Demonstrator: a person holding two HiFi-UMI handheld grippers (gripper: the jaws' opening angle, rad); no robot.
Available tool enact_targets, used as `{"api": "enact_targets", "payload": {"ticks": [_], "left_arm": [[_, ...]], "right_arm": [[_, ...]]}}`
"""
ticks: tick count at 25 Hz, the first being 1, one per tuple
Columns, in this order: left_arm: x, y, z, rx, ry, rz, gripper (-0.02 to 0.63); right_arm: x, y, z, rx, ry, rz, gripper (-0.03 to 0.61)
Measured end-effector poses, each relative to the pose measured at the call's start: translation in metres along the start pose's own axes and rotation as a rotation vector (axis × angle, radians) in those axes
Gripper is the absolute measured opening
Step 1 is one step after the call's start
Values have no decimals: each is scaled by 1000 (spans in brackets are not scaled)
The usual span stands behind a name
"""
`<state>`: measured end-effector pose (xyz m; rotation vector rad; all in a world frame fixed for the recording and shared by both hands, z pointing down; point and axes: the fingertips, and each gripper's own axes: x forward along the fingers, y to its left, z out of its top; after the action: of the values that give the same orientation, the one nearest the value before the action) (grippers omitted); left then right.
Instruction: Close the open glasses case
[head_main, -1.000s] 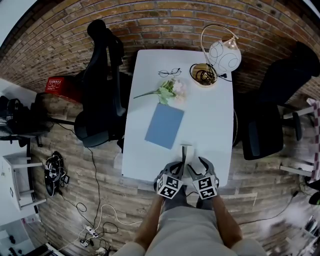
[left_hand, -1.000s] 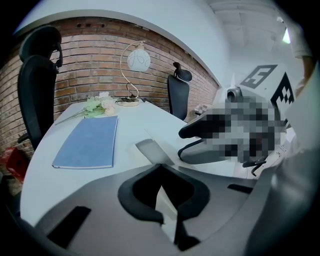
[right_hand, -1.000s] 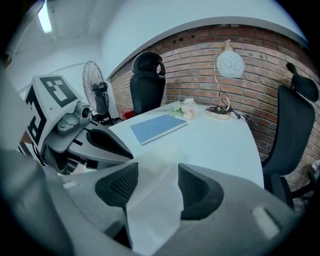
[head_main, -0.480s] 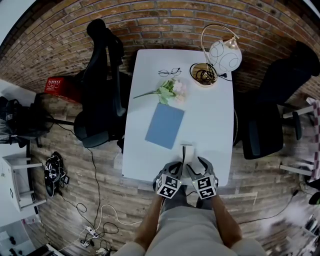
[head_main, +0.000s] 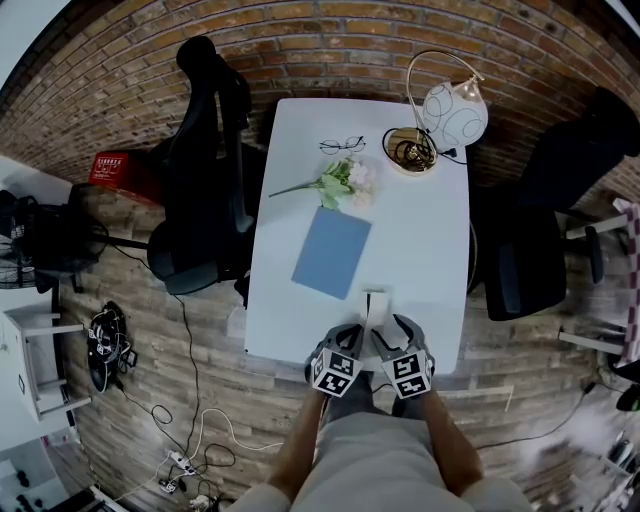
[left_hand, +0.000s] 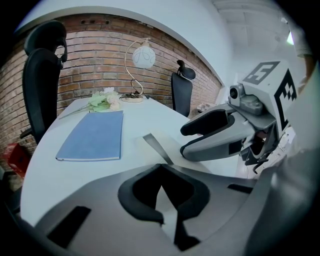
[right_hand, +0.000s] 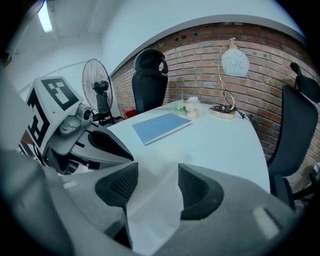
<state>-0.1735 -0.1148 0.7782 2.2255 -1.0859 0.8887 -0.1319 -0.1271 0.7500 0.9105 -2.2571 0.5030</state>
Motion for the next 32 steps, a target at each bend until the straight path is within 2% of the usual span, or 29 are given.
{"api": "enact_targets", "payload": {"ticks": [32], "left_arm": [[8,14,-18,-20,57,30,3]], "right_arm": [[18,10,-2,-30,23,42,253]]}}
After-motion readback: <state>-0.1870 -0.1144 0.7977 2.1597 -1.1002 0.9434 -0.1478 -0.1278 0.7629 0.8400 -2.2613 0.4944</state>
